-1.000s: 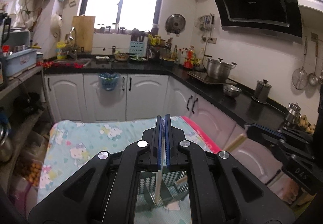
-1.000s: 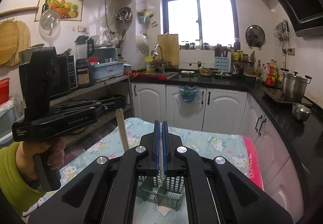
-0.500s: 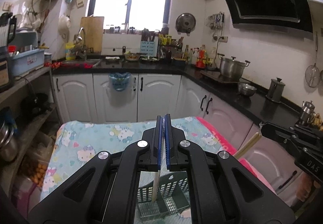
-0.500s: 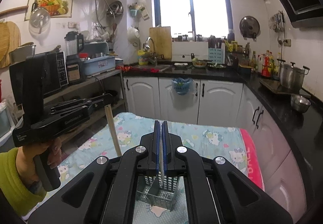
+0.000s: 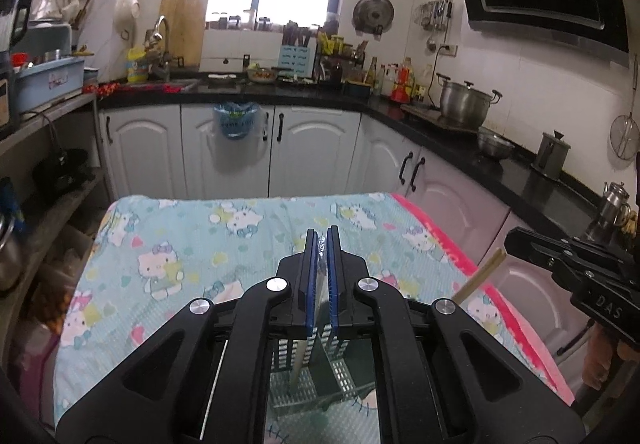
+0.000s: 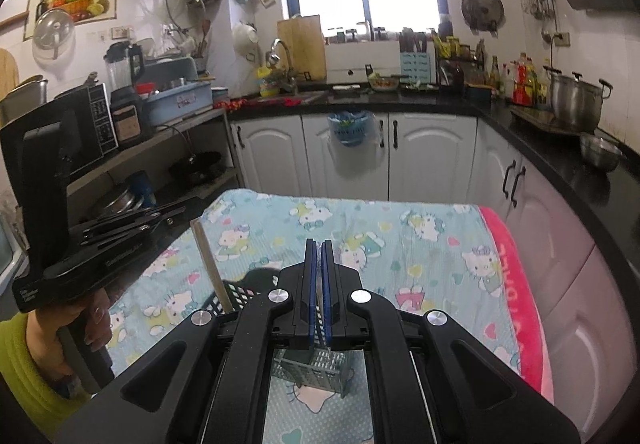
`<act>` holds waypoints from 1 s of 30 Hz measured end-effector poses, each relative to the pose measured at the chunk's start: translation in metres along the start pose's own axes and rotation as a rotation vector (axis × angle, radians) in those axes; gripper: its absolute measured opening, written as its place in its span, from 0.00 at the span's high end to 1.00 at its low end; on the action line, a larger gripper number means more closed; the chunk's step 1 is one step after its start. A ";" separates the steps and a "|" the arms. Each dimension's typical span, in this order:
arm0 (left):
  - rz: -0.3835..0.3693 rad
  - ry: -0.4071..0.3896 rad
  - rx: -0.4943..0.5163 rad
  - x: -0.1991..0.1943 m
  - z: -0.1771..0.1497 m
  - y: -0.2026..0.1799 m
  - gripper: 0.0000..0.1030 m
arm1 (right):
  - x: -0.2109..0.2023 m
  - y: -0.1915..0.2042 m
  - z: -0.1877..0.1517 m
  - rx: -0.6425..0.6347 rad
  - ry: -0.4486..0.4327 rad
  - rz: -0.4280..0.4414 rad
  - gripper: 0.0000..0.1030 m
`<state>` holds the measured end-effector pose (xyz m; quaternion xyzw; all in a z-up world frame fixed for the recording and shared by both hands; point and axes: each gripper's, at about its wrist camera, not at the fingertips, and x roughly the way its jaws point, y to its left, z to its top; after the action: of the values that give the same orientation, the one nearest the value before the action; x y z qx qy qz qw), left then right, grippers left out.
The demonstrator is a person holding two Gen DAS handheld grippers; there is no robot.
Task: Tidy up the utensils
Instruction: 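Lower the chopsticks upright into the caddy slots and open both tools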
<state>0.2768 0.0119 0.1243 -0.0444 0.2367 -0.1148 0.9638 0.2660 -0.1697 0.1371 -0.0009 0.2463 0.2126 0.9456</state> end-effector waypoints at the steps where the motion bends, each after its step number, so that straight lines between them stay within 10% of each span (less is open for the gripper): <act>1: 0.002 0.006 0.002 0.002 -0.003 0.001 0.98 | 0.002 -0.001 -0.002 0.005 0.007 0.001 0.97; 15: 0.044 -0.045 -0.049 -0.034 -0.019 0.020 0.12 | -0.008 -0.012 -0.014 0.010 -0.011 -0.043 0.49; 30: 0.042 -0.080 -0.099 -0.079 -0.036 0.034 0.10 | -0.040 -0.007 -0.026 -0.012 -0.046 -0.068 0.40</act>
<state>0.1985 0.0628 0.1229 -0.0918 0.2043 -0.0810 0.9712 0.2250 -0.1945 0.1317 -0.0100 0.2229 0.1816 0.9577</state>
